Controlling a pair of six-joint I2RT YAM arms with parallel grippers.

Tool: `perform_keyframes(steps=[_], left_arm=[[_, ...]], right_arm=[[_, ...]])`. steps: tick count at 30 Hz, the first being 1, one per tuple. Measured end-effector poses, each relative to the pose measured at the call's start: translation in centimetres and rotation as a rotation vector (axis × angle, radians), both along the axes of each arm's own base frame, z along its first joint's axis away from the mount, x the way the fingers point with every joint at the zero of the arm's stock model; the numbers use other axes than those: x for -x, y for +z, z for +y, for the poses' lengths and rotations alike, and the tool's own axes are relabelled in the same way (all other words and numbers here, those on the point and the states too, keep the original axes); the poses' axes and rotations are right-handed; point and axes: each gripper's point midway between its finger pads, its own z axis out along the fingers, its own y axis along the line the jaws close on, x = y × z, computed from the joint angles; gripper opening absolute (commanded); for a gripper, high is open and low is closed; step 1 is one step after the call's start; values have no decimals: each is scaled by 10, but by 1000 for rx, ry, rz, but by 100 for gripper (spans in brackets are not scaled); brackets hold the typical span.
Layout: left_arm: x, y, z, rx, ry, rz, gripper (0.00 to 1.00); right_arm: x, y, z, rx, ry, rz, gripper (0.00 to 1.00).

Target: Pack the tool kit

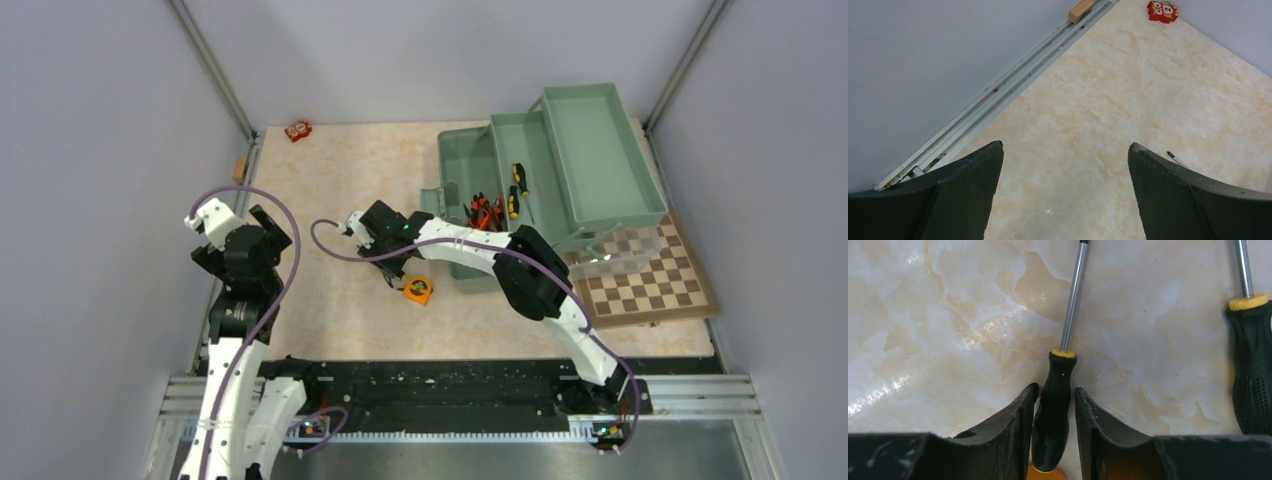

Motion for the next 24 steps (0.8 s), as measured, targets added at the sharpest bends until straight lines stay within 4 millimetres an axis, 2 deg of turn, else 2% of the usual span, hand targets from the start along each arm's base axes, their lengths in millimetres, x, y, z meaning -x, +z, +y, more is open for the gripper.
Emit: perform_keyframes(steps=[4,8,17,19,24], left_arm=[[0,0,0,0,0,0,99],[0,0,0,0,0,0,99],[0,0,0,0,-1,0,99],[0,0,0,1,-1,0,99],[0,0,-1,1,-3,0,99]], right_arm=[[1,0,-1,8,-21,-1,33],[2,0,-1,5,-32,7,28],[8,5,-8,20,-39,35,8],[10,12,-11,20,-40,37,7],[9,45,-11,-19,-42,8,6]])
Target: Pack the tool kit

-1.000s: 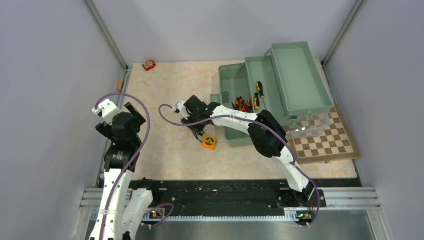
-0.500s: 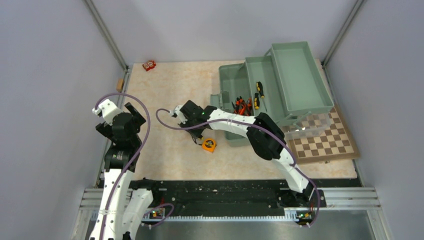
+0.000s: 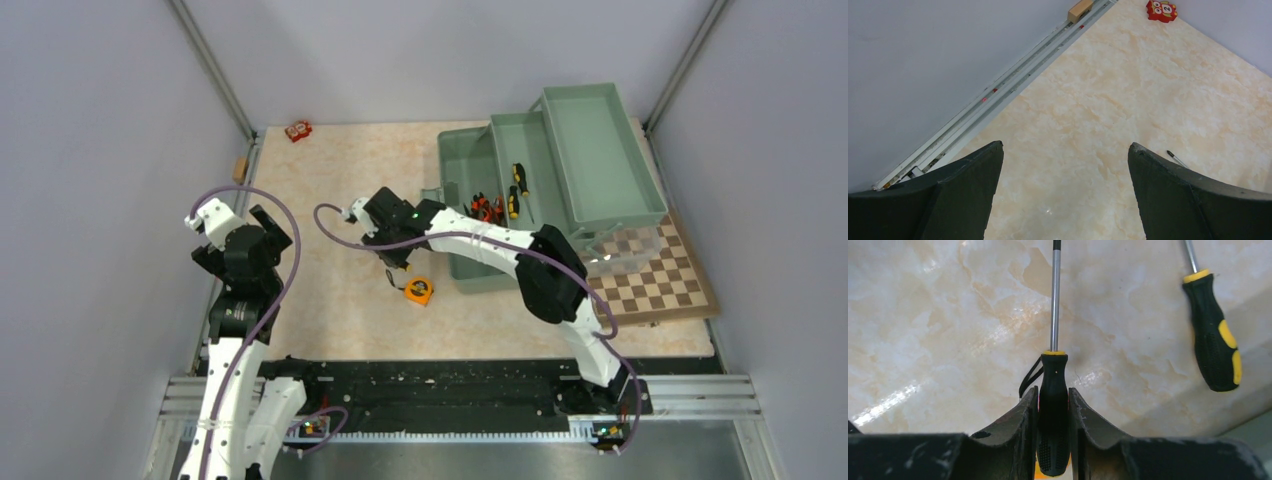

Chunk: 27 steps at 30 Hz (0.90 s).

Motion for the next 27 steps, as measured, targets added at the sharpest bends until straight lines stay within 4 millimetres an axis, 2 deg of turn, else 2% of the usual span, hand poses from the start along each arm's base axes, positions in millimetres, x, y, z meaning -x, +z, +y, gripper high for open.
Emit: perform_keyframes(steps=[5,10,15,18,21,24,27], left_arm=[[0,0,0,0,0,0,99],[0,0,0,0,0,0,99],[0,0,0,0,0,0,99],[0,0,0,0,0,0,99],[0,0,0,0,0,0,99],[0,0,0,0,-1,0,99],[0,0,0,1,-1,0,99]], right_arm=[[-2,30,-3,-32,-10,-39,3],[-15,67,-19,-31,-74,-134,1],[-42,130,-56,-64,-207,-274,1],[-65,170,-96,-102,-335,-349,1],[-86,196,-153,-116,-500,-400,1],[-99,202,-206,-115,-651,-415,2],[-105,192,-253,-92,-781,-404,4]])
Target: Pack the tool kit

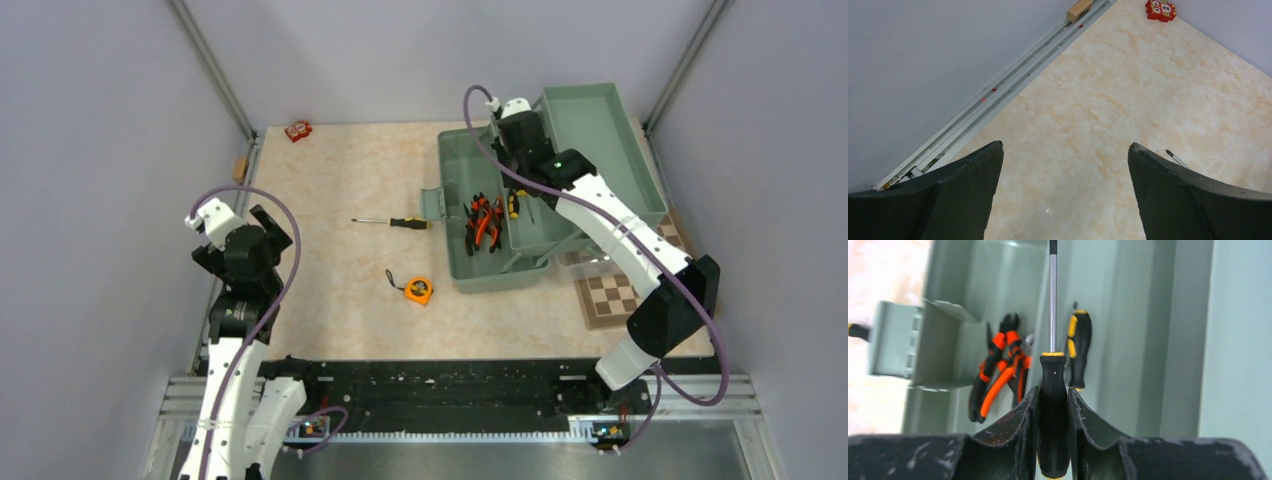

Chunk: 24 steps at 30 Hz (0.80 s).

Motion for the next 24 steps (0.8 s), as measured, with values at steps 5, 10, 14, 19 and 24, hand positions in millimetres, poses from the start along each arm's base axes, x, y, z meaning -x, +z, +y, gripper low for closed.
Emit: perform_keyframes(steps=[5,10,14,19,24], left_arm=[[-1,0,-1,2,-6,0,99],[-1,0,-2,4,-12,0,99],[-2,-2,-2,4,-13,5,99],[-3,-3,-3,6,-16,9,99],[-3,-4,-3,6,-17,14,99]], right_arm=[[2,-27,-31,10,-89,56,7],[4,-47,-47,30,-136,95,15],[2,-49,-57,42,-173,93,39],[0,-46,-57,39,-165,82,52],[5,-37,-46,-13,-96,58,57]])
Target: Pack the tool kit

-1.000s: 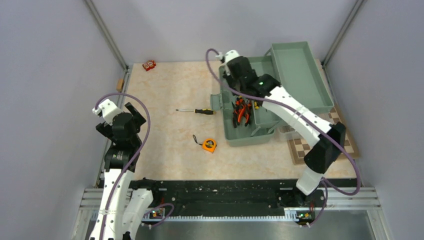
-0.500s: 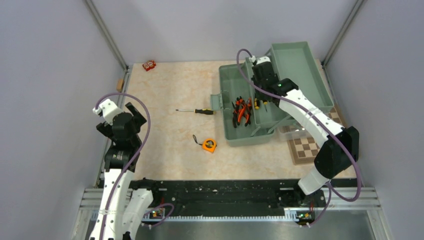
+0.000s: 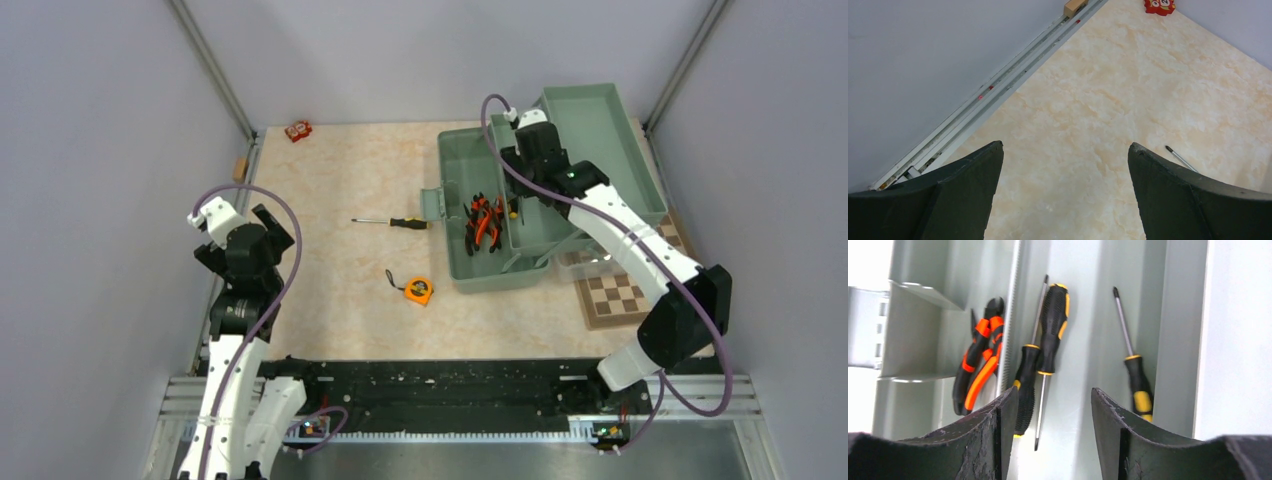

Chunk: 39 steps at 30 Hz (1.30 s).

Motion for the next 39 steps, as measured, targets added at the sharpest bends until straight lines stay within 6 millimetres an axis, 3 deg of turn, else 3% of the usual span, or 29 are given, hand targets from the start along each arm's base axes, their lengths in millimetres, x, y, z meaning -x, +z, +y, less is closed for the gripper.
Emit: perform_keyframes(steps=[4,7,8,9,10,16,24,29,34,39], left_arm=[[0,0,0,1,-2,0,99],[-1,-1,-1,1,-3,3,99],[-1,-1,-1,1,-3,5,99],[-1,-2,-1,1,-4,7,99],[-1,-2,-1,1,-4,8,99],[-2,-3,-1,1,-5,13,99],[-2,-3,-1,1,-6,13,99],[-2,-3,-1,0,-6,14,99],[-3,-4,-1,-1,-7,19,99],[-3,-4,-1,-1,-7,19,99]], right_arm=[[4,18,17,-42,89,-45,67],[9,29,42,-59,193,-80,74],[13,31,54,-63,240,-88,78],[17,32,66,-69,288,-91,92],[22,32,78,-76,333,-92,98],[39,26,142,-113,561,-65,99],[38,-16,218,-120,764,31,99],[25,-43,258,-115,833,78,97],[8,-71,287,-82,869,94,92],[-5,-110,297,-33,879,142,87]])
